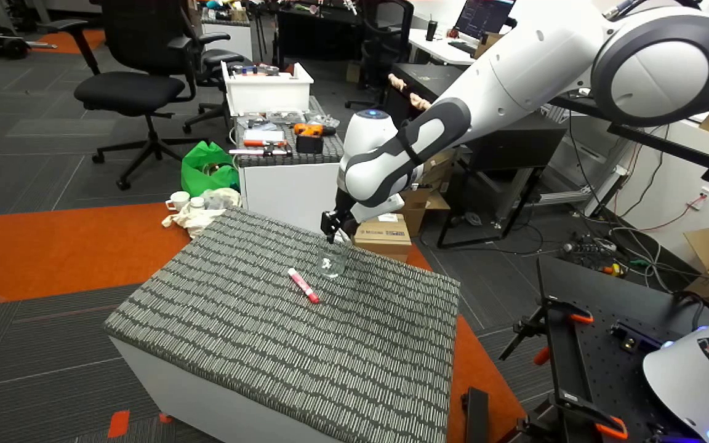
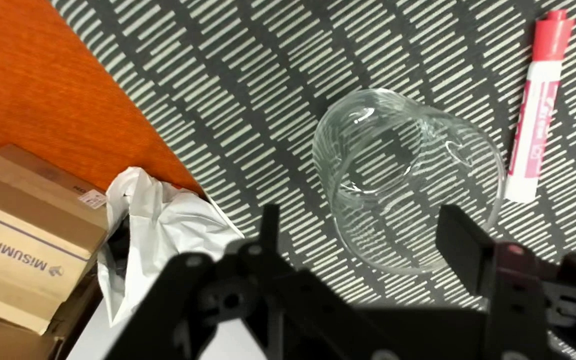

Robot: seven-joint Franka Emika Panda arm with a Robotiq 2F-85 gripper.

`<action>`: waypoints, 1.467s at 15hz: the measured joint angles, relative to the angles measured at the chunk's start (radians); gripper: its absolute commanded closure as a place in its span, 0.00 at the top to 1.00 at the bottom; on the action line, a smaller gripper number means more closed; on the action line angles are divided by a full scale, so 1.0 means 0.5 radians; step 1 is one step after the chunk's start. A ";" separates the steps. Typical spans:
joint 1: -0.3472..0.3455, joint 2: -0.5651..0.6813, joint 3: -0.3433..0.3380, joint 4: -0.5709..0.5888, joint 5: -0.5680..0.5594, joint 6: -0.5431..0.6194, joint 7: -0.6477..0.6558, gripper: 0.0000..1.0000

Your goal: Move the transparent glass across the marker

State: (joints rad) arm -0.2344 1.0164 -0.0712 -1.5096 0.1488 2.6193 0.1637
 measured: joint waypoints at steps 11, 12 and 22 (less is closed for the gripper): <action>0.089 -0.433 0.008 -0.427 -0.002 0.309 -0.021 1.00; 0.091 -0.478 0.018 -0.475 -0.002 0.324 -0.049 1.00; 0.044 -0.758 0.180 -0.798 -0.002 0.427 -0.370 1.00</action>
State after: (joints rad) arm -0.2124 0.6376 0.0190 -1.9087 0.1477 2.8329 -0.0213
